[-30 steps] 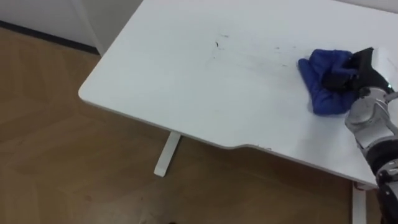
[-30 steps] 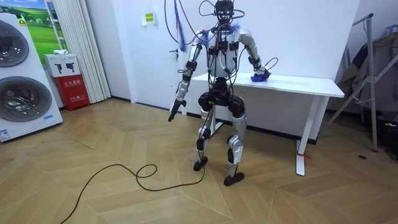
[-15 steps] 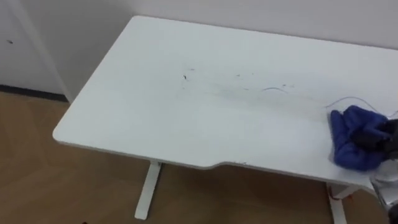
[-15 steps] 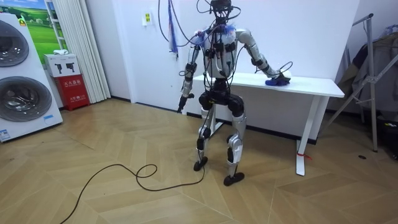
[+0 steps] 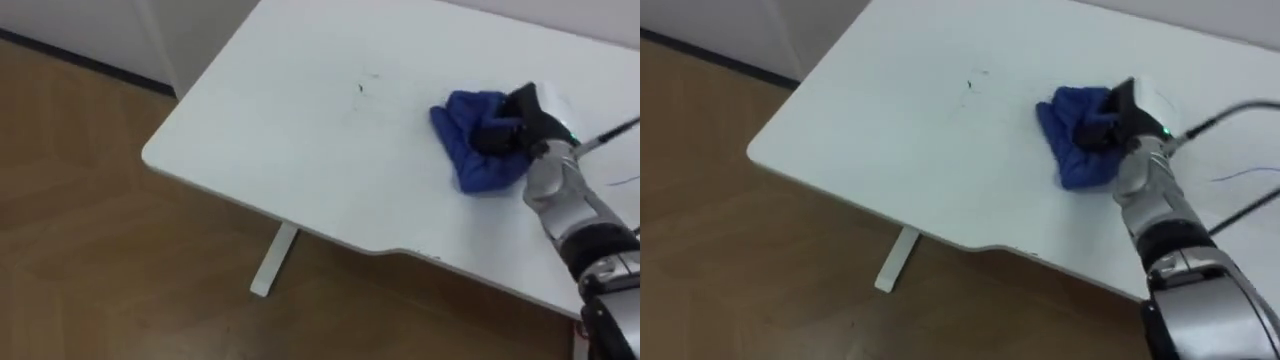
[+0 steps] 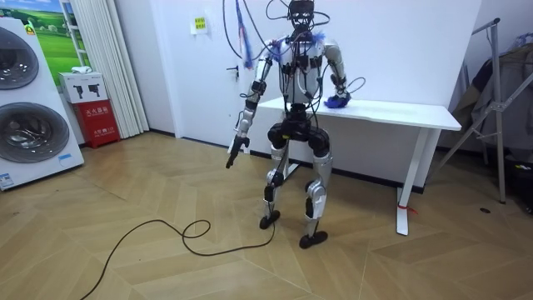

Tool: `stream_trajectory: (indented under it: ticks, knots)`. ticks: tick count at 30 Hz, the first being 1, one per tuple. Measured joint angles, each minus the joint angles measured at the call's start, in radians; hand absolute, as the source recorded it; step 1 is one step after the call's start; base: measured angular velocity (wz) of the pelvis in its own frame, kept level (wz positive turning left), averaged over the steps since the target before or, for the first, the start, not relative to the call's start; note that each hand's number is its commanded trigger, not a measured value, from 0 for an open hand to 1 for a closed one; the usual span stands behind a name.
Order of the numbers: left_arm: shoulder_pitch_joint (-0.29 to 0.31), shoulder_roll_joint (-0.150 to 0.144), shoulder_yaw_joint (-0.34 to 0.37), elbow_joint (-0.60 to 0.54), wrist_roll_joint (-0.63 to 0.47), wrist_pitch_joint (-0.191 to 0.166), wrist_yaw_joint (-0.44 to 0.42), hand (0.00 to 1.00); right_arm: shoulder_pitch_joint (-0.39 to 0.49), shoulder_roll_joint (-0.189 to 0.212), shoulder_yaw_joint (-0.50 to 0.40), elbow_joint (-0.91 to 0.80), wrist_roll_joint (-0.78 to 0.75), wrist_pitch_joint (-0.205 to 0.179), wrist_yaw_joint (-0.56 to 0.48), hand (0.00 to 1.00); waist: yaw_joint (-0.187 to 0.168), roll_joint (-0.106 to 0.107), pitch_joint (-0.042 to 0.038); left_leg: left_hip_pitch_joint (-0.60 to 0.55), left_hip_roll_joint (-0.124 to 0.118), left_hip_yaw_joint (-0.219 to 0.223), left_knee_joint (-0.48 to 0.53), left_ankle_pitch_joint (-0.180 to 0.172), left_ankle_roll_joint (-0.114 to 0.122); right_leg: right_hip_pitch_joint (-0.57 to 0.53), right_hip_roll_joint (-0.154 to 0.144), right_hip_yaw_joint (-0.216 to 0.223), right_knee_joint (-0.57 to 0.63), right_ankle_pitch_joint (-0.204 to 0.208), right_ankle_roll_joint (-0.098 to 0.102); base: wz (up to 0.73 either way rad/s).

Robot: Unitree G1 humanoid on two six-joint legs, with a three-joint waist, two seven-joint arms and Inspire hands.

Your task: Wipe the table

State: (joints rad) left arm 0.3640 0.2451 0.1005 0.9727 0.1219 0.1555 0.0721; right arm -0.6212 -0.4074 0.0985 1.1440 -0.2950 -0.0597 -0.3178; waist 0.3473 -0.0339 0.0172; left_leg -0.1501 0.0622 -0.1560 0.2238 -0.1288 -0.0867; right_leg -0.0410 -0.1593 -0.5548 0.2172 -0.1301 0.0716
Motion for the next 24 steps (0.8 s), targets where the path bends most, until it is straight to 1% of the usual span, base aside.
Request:
stream_trajectory:
  ticks: [1, 3, 4, 5, 6, 7, 8, 9, 10, 11, 12, 13, 14, 15, 16, 17, 18, 19, 20, 21, 22, 23, 24]
  knots:
    - [0.0, 0.004, 0.01, -0.001, 0.001, -0.001, 0.002, 0.0, 0.03, -0.008, -0.056, 0.013, 0.02, -0.019, -0.002, 1.0, -0.026, -0.007, -0.0021, 0.001, -0.009, 0.0, 0.0, 0.002, 0.003, 0.009, -0.009, -0.006, 0.004, -0.009, 0.006, 0.52]
    - [-0.004, 0.006, 0.027, -0.011, 0.001, -0.008, 0.005, 0.0, 0.105, -0.022, -0.15, 0.018, 0.067, -0.051, -0.001, 1.0, -0.078, -0.011, -0.0026, 0.008, -0.021, 0.001, 0.003, -0.001, 0.012, 0.032, -0.017, -0.015, -0.007, -0.013, 0.013, 0.29]
    - [-0.004, 0.006, 0.034, -0.013, 0.002, -0.016, 0.007, 0.0, 0.127, -0.024, -0.172, 0.018, 0.079, -0.06, -0.001, 1.0, -0.09, -0.013, -0.005, 0.011, -0.023, 0.001, 0.003, -0.002, 0.013, 0.037, -0.017, -0.011, -0.012, -0.013, 0.015, 0.04]
    - [-0.004, 0.006, 0.057, -0.021, 0.008, -0.022, 0.008, 0.0, 0.168, -0.026, -0.21, 0.018, 0.106, -0.064, 0.003, 1.0, -0.11, -0.021, -0.0128, 0.018, -0.024, 0.006, 0.005, -0.007, 0.017, 0.044, -0.016, -0.004, -0.015, -0.012, 0.017, -0.06]
    - [-0.004, 0.006, 0.069, -0.029, 0.014, -0.023, 0.009, 0.0, 0.185, -0.027, -0.231, 0.018, 0.111, -0.064, 0.005, 1.0, -0.119, -0.024, -0.0163, 0.019, -0.024, 0.009, 0.01, -0.011, 0.018, 0.046, -0.016, 0.001, -0.015, -0.012, 0.017, -0.15]
    - [-0.004, 0.004, 0.095, -0.05, 0.029, -0.026, 0.01, 0.0, 0.219, -0.034, -0.271, 0.018, 0.118, -0.064, 0.008, 1.0, -0.129, -0.026, -0.02, 0.023, -0.023, 0.015, 0.019, -0.02, 0.019, 0.05, -0.015, 0.01, -0.014, -0.011, 0.019, -0.1]
    - [-0.002, 0.003, 0.104, -0.075, 0.036, -0.029, 0.014, 0.0, 0.244, -0.043, -0.294, 0.018, 0.118, -0.064, 0.008, 1.0, -0.148, -0.02, -0.0225, 0.025, -0.023, 0.015, 0.032, -0.028, 0.021, 0.06, -0.015, 0.008, -0.015, -0.01, 0.021, -0.12]
    - [-0.002, 0.002, 0.103, -0.097, 0.038, -0.033, 0.027, 0.0, 0.256, -0.052, -0.297, 0.014, 0.12, -0.062, 0.003, 1.0, -0.154, -0.012, -0.0273, 0.027, -0.023, 0.017, 0.038, -0.032, 0.022, 0.062, -0.015, 0.01, -0.013, -0.009, 0.022, -0.04]
    - [-0.006, 0.002, 0.099, -0.105, 0.038, -0.033, 0.034, 0.0, 0.258, -0.058, -0.294, 0.01, 0.12, -0.061, 0.001, 1.0, -0.16, -0.007, -0.028, 0.027, -0.023, 0.017, 0.039, -0.032, 0.022, 0.062, -0.015, 0.01, -0.012, -0.008, 0.022, -0.08]
    - [-0.023, 0.002, 0.079, -0.109, 0.037, -0.036, 0.044, 0.0, 0.256, -0.07, -0.285, 0.008, 0.129, -0.06, -0.002, 1.0, -0.164, 0.006, -0.0273, 0.027, -0.022, 0.018, 0.037, -0.033, 0.021, 0.062, -0.013, 0.014, -0.012, -0.005, 0.019, -0.08]
    - [-0.031, 0.002, 0.067, -0.107, 0.036, -0.038, 0.049, 0.0, 0.251, -0.074, -0.275, 0.003, 0.132, -0.055, -0.006, 1.0, -0.162, 0.012, -0.0273, 0.03, -0.02, 0.023, 0.034, -0.032, 0.021, 0.06, -0.013, 0.022, -0.011, -0.004, 0.018, -0.26]
    - [-0.046, -0.002, 0.046, -0.097, 0.037, -0.039, 0.053, 0.0, 0.236, -0.074, -0.253, -0.019, 0.132, -0.03, -0.014, 1.0, -0.147, 0.028, -0.025, 0.039, -0.013, 0.042, 0.031, -0.032, 0.02, 0.058, -0.009, 0.042, -0.01, -0.001, 0.014, -0.49]
    - [-0.054, -0.011, 0.03, -0.09, 0.037, -0.04, 0.053, 0.0, 0.201, -0.071, -0.213, -0.026, 0.132, 0.0, -0.027, 1.0, -0.13, 0.043, -0.0253, 0.04, -0.005, 0.065, 0.029, -0.034, 0.018, 0.046, -0.004, 0.066, -0.008, 0.004, 0.009, -0.59]
    - [-0.062, -0.014, 0.02, -0.084, 0.037, -0.039, 0.054, 0.0, 0.179, -0.07, -0.191, -0.027, 0.131, 0.019, -0.035, 1.0, -0.115, 0.048, -0.0257, 0.039, -0.001, 0.076, 0.026, -0.036, 0.014, 0.039, -0.002, 0.082, -0.002, 0.006, 0.006, -0.8]
    - [-0.074, -0.019, 0.0, -0.074, 0.039, -0.036, 0.052, 0.0, 0.128, -0.059, -0.13, -0.032, 0.117, 0.06, -0.048, 1.0, -0.082, 0.05, -0.0259, 0.038, 0.005, 0.092, 0.017, -0.034, 0.012, 0.007, 0.004, 0.114, 0.009, 0.014, -0.005, -1.07]
    - [-0.089, -0.028, -0.006, -0.052, 0.04, -0.034, 0.052, 0.0, 0.069, -0.055, -0.04, -0.047, 0.09, 0.104, -0.05, 1.0, -0.033, 0.049, -0.0257, 0.036, 0.02, 0.123, 0.009, -0.03, 0.013, -0.03, 0.017, 0.147, 0.016, 0.025, -0.02, -1.31]
    - [-0.094, -0.033, -0.008, -0.037, 0.046, -0.035, 0.045, 0.0, 0.005, -0.03, 0.053, -0.065, 0.05, 0.13, -0.041, 1.0, -0.003, 0.049, -0.0232, 0.03, 0.032, 0.135, 0.009, -0.029, 0.008, -0.054, 0.027, 0.145, 0.019, 0.034, -0.033, -1.02]
    - [-0.098, -0.033, -0.008, -0.026, 0.047, -0.034, 0.041, 0.0, -0.026, -0.01, 0.093, -0.072, 0.014, 0.136, -0.037, 1.0, 0.009, 0.05, -0.0222, 0.028, 0.037, 0.135, 0.009, -0.029, 0.005, -0.064, 0.032, 0.144, 0.022, 0.036, -0.037, -0.6]
    - [-0.102, -0.032, -0.006, -0.01, 0.044, -0.034, 0.027, 0.0, -0.081, 0.023, 0.151, -0.094, -0.048, 0.139, -0.016, 1.0, 0.031, 0.052, -0.0198, 0.02, 0.048, 0.133, 0.011, -0.029, -0.003, -0.075, 0.044, 0.141, 0.022, 0.037, -0.047, -0.2]
    - [-0.102, -0.033, -0.008, -0.009, 0.037, -0.034, 0.025, 0.0, -0.107, 0.045, 0.174, -0.105, -0.065, 0.137, -0.008, 1.0, 0.042, 0.052, -0.0165, 0.017, 0.049, 0.127, 0.01, -0.027, -0.006, -0.079, 0.048, 0.14, 0.023, 0.035, -0.051, 0.0]
    - [-0.103, -0.033, -0.025, -0.008, 0.012, -0.034, 0.024, 0.0, -0.16, 0.083, 0.206, -0.11, -0.076, 0.122, 0.002, 1.0, 0.06, 0.054, -0.0015, 0.016, 0.05, 0.109, 0.01, -0.026, -0.009, -0.082, 0.053, 0.139, 0.024, 0.03, -0.057, 0.18]
    - [-0.104, -0.032, -0.039, -0.01, -0.02, -0.035, 0.022, 0.0, -0.193, 0.101, 0.222, -0.109, -0.078, 0.102, 0.011, 1.0, 0.087, 0.051, 0.0032, 0.003, 0.05, 0.096, 0.009, -0.023, -0.014, -0.092, 0.055, 0.135, 0.022, 0.026, -0.058, 0.28]
    - [-0.102, -0.032, -0.044, -0.008, -0.029, -0.034, 0.022, 0.0, -0.2, 0.101, 0.226, -0.11, -0.082, 0.092, 0.016, 1.0, 0.101, 0.049, 0.0037, -0.004, 0.049, 0.086, 0.009, -0.022, -0.015, -0.096, 0.055, 0.128, 0.021, 0.026, -0.057, 0.41]
